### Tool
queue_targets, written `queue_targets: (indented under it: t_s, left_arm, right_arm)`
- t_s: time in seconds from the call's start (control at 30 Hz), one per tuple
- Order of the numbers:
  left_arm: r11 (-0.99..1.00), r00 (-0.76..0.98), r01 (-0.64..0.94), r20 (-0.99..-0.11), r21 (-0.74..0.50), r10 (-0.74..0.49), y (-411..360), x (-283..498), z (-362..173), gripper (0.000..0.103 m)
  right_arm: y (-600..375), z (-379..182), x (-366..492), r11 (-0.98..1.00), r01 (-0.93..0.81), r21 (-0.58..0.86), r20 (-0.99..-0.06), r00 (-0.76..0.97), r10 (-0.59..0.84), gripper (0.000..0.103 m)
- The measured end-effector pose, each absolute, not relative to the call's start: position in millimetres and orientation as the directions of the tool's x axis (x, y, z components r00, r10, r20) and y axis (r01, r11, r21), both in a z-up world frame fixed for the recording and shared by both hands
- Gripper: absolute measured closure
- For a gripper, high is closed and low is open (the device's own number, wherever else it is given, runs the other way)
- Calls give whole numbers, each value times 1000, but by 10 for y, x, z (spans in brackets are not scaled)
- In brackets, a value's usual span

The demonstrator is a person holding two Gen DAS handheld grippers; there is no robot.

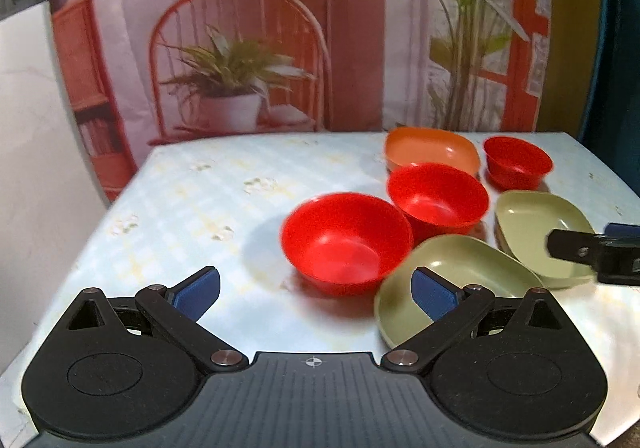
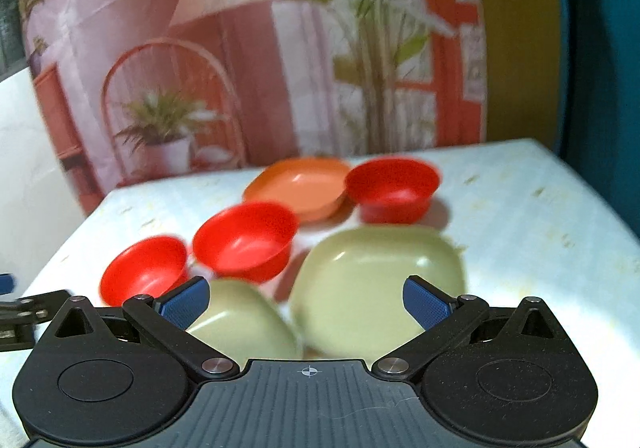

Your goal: Organize plates and bowls

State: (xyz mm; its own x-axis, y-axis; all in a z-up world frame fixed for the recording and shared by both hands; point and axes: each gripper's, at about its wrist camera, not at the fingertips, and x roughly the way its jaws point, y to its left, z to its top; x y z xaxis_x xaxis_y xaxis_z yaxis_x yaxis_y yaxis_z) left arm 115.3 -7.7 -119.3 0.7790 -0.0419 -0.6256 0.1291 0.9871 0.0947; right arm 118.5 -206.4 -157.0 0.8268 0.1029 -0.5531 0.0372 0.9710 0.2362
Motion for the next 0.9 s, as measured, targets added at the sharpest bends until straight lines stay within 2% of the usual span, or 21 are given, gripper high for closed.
queue_targets:
  t_s: [0.1,0.23,0.3,0.37,0.57,0.7,0.77,0.9]
  left_arm:
    - [983,761,152,-646,98,-54,-146,1205,-1291,2]
    - [984,718,168,-692,62,-79,-167,1309,-1447,12]
    - [985,692,166,-717,44,-85,-163,1363,-1527,16]
    - [985,665,173,-739,8,-111,-152,1425,-1614,26]
    - [978,633,206,-759,-28,-155,-196,1496,-1768,35]
    - [978,601,205,-784,-38,-156,-211,1541,-1812,42]
    - [979,583,201,-797,-47,-158,-202,1573,-1840,49]
    - [976,576,205,-798,-66,-176,-188,1565,-1831,50]
  right_arm:
    - [-1948,-1616,1223,987,40,158,-592,804,62,0]
    - [-1901,-1713,1239,987,32,155,-619,782,72,1]
    - [-1875,-1761,1245,988,22,152,-632,771,80,6]
    - [-1861,-1806,1252,986,10,166,-645,758,101,14]
    - [-1878,-1868,1232,981,-7,192,-666,733,135,26]
    - [-1909,-1887,1223,977,-4,211,-674,724,149,27]
    - [-1912,-1886,1231,978,-9,209,-677,721,151,30]
    - [-1922,-1876,1223,975,-21,219,-678,715,168,33]
